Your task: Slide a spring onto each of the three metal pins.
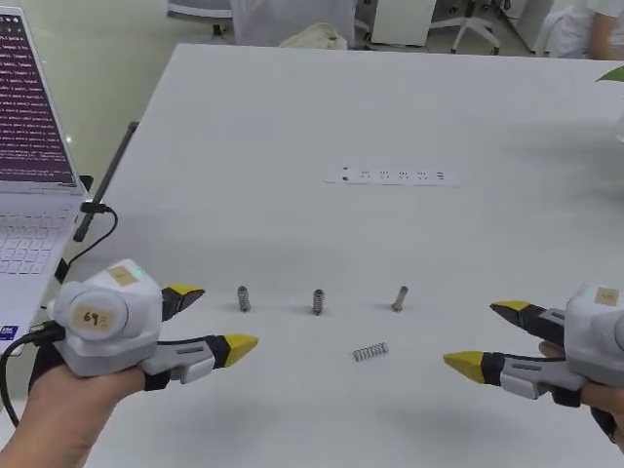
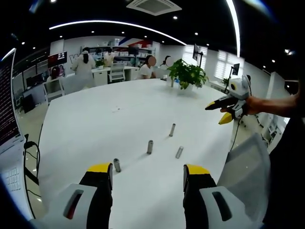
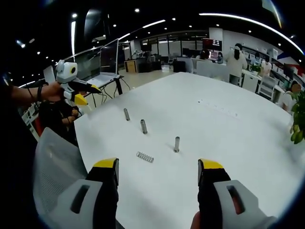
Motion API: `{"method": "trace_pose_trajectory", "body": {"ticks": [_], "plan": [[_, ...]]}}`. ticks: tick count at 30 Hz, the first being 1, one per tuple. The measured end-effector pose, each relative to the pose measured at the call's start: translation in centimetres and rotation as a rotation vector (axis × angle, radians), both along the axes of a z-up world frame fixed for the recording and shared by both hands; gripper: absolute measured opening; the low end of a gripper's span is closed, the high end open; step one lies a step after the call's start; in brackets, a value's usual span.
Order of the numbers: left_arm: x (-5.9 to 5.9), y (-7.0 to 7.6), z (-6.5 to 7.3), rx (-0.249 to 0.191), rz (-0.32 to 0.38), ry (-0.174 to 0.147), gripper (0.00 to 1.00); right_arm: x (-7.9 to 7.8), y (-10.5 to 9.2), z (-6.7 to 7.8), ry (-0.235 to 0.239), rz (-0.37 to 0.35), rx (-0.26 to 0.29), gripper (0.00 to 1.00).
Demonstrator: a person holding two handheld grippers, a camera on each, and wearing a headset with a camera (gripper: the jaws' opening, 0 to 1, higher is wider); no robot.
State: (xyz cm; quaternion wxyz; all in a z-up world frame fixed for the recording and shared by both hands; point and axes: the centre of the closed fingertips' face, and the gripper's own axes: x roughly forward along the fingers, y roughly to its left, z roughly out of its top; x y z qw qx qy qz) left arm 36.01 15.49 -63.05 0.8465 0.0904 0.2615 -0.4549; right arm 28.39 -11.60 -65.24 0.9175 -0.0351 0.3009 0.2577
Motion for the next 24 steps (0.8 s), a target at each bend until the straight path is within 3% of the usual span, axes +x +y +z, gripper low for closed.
{"method": "trace_pose_trajectory", "body": {"ticks": [8,24], "plan": [[-0.2,-1.0,0.3,0.009,-0.025,-0.006,0.55,0.2,0.3,0.4,-0.007,0.003,0.008,0.66],[-0.6,-6.3,-0.2,0.033,-0.169,-0.01,0.54,-0.3,-0.2,0.3,-0.005,-0.008,0.01,0.66]]}}
